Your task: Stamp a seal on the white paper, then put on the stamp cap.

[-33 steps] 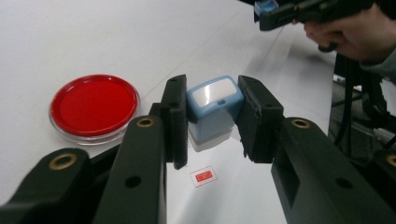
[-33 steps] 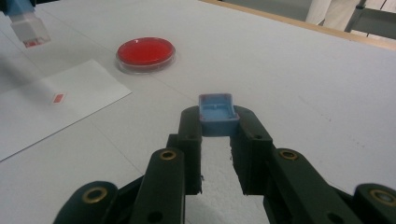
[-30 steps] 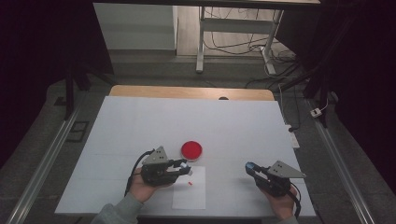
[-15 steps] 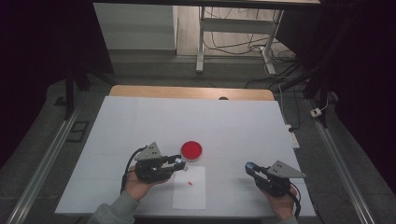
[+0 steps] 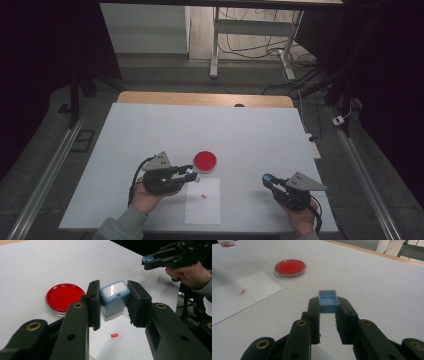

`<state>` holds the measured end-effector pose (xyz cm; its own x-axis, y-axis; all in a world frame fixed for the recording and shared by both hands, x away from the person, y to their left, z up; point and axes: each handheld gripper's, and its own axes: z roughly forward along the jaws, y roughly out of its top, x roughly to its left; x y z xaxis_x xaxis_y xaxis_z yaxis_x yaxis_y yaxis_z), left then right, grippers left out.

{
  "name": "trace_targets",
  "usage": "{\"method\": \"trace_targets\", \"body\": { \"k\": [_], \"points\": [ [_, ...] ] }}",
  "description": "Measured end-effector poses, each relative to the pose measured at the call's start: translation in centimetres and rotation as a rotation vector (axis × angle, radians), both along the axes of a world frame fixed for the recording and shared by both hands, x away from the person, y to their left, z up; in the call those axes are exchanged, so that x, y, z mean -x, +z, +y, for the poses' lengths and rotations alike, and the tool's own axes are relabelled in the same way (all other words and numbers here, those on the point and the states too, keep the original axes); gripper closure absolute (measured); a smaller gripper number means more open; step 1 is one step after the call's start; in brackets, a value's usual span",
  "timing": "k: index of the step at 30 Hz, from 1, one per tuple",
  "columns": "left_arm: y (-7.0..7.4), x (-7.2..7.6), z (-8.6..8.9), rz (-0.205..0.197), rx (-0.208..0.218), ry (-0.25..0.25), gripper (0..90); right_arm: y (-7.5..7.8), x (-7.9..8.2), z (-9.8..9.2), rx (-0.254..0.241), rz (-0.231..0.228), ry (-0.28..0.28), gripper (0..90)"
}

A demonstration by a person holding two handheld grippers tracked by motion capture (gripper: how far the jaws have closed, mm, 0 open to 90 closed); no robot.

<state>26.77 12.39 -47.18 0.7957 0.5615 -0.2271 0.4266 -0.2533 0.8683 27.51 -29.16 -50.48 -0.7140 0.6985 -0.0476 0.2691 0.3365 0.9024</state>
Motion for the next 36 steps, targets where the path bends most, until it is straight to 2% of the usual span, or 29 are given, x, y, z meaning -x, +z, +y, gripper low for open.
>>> {"method": "trace_targets", "body": {
  "k": [36],
  "points": [
    [-0.06, -0.02, -0.32, 0.003, 0.001, -0.014, 65.4, 0.01, 0.07, 0.77, -0.002, 0.002, 0.027, 73.6]
  ]
}}
